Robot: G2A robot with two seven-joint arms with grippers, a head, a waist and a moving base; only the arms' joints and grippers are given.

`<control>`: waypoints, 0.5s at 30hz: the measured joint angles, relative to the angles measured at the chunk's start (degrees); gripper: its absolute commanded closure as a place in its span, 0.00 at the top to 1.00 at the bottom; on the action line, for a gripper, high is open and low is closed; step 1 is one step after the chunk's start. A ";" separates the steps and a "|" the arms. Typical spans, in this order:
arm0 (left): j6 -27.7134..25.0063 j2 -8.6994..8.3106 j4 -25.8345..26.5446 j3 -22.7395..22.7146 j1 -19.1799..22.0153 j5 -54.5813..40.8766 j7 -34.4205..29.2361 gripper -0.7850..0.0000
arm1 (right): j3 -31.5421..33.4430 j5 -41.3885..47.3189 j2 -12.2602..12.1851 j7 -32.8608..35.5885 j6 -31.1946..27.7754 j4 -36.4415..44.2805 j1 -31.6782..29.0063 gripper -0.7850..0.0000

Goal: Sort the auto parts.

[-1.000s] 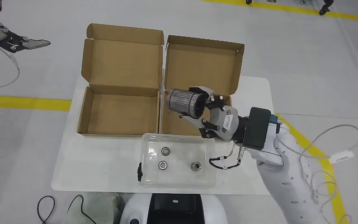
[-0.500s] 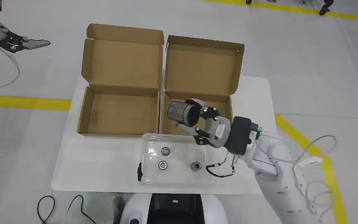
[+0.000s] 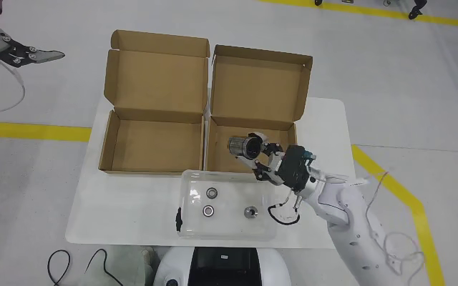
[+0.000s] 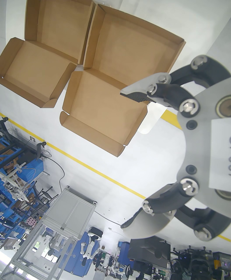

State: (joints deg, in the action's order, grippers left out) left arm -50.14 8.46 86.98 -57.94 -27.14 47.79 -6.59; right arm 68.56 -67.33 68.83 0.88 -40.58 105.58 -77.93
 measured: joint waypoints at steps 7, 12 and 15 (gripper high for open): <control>0.00 0.00 0.00 0.00 0.00 0.00 0.00 1.00 | -1.55 0.06 0.17 2.88 2.03 -5.41 1.66 0.00; 0.00 0.00 0.00 0.00 0.00 0.00 0.00 1.00 | -3.61 -0.29 0.48 6.37 3.82 -8.54 3.89 0.00; 0.00 0.00 0.00 0.00 0.00 0.00 0.00 1.00 | -5.35 -0.19 0.82 9.26 4.85 -10.32 5.93 0.00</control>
State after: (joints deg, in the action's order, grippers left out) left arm -50.14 8.46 86.98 -57.94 -27.14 47.79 -6.59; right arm 63.22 -67.52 69.65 10.14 -35.73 95.26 -72.01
